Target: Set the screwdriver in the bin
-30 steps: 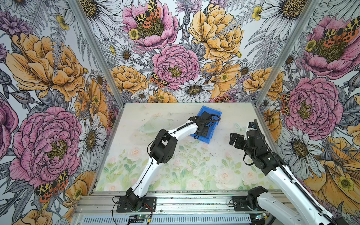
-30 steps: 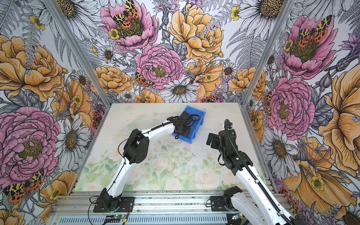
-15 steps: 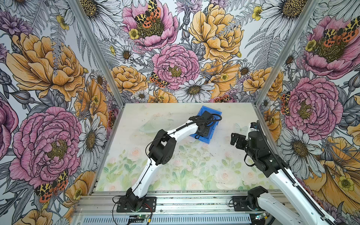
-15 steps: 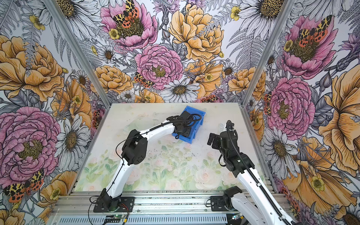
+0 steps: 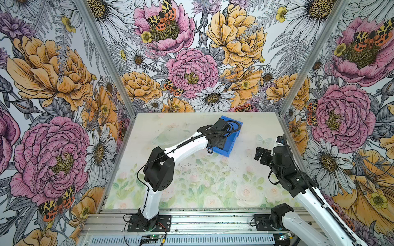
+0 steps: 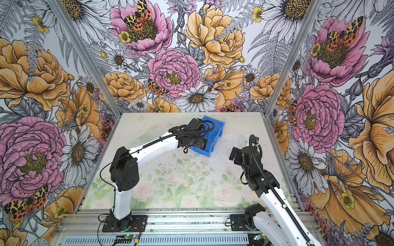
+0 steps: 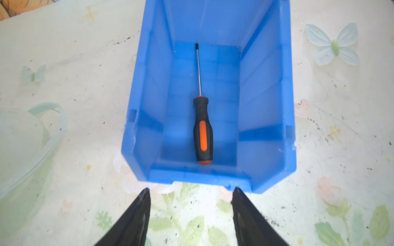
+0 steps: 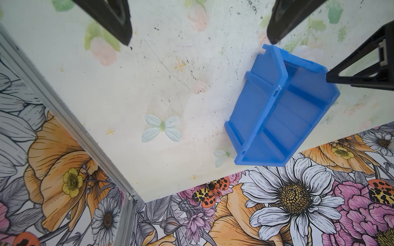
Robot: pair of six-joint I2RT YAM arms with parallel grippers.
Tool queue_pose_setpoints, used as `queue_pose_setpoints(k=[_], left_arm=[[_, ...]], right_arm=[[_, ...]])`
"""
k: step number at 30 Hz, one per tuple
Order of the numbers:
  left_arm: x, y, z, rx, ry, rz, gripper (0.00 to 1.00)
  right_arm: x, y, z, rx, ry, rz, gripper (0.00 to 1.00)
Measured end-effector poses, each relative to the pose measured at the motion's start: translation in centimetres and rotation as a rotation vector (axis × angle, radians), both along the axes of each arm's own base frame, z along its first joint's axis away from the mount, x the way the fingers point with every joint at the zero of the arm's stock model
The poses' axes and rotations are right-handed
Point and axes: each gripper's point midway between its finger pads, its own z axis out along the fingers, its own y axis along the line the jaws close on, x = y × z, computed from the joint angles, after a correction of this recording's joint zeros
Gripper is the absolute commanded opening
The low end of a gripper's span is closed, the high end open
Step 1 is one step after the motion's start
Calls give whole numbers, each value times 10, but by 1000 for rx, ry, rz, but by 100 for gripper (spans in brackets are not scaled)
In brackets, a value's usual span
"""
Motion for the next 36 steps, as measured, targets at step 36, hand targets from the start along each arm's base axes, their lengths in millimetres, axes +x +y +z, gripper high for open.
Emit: queue_pose_setpoints(k=[36], left_arm=[[-70, 323, -10, 127, -367, 520, 99]], right_arm=[[8, -66, -65, -290, -3, -163, 100]])
